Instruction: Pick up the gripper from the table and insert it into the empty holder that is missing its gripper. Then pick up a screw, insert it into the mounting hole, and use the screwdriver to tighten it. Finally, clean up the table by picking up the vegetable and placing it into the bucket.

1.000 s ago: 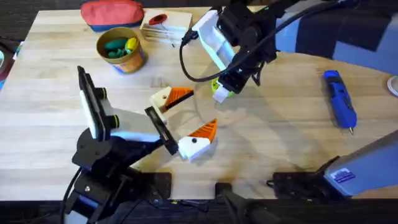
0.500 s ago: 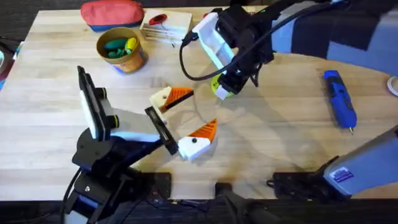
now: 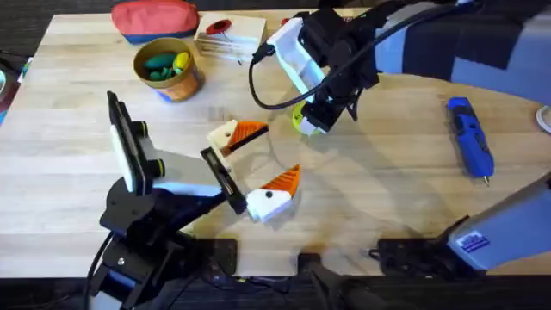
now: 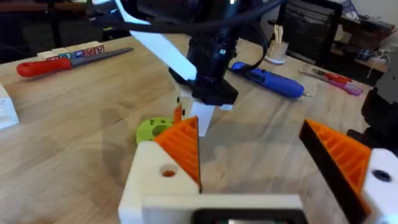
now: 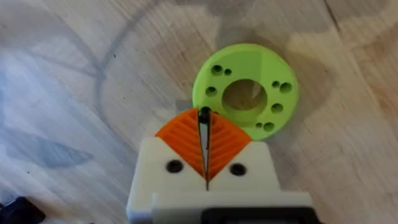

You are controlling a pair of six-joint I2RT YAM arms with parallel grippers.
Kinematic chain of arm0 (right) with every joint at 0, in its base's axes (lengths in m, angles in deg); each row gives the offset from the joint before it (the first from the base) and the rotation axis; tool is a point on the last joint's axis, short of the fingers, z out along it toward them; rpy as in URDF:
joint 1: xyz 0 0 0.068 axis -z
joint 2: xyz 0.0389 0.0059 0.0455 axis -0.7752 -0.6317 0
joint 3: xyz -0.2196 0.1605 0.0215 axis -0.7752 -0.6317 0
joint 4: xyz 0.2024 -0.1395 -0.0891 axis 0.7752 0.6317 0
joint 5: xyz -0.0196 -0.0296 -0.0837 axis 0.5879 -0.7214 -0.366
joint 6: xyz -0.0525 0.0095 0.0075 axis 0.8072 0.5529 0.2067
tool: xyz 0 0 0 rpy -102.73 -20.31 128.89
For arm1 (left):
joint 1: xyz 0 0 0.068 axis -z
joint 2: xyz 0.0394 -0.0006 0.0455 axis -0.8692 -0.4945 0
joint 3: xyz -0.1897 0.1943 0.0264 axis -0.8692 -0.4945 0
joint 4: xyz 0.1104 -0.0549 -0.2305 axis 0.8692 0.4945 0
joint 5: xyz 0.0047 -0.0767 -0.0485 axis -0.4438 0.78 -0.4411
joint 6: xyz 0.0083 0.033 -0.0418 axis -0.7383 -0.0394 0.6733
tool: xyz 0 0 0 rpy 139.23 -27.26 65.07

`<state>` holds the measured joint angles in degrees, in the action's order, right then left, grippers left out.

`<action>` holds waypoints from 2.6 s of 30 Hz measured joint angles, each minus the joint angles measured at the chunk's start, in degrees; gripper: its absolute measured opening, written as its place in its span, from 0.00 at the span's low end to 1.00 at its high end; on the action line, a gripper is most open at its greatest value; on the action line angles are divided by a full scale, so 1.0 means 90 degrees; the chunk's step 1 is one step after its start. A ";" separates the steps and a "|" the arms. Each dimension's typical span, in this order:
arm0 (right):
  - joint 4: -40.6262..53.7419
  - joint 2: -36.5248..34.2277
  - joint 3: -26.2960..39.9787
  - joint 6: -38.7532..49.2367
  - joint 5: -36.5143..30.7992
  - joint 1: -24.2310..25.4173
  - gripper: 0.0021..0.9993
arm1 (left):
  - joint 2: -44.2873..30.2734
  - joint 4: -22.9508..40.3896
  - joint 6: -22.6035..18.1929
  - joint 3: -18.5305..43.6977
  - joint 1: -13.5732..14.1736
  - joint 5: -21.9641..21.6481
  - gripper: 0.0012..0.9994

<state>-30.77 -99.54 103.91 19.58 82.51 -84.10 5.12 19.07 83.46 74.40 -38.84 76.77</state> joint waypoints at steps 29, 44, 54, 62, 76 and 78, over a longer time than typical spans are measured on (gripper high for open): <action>0.3503 0.0328 0.4302 0.0085 0.0207 -0.0869 0.00 | 0.0000 0.0000 -0.0569 0.0000 0.0000 0.0000 0.99; 0.3081 0.0325 0.4305 0.0095 0.0770 -0.2003 0.00 | 0.0000 0.0000 -0.0719 0.0000 0.0000 0.0000 0.99; 0.3003 0.0031 0.4305 -0.0068 0.0845 -0.2261 0.00 | 0.0000 0.0000 -0.0733 0.0000 0.0000 0.0000 0.99; 0.3003 -0.0240 0.4305 -0.0097 0.0845 -0.2268 0.00 | 0.0000 0.0000 -0.0733 0.0000 0.0000 0.0000 0.99; 0.3000 -0.0250 0.4308 -0.0141 0.0845 -0.2268 0.00 | 0.0000 0.0001 -0.0733 0.0000 0.0000 0.0000 0.99; 0.3000 -0.0250 0.4319 -0.0143 0.0845 -0.2268 0.00 | 0.0000 0.0003 -0.0735 0.0000 0.0000 0.0000 0.99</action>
<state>-3.77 -101.79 142.78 18.29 90.12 -104.52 5.12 19.09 76.84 74.40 -38.84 76.77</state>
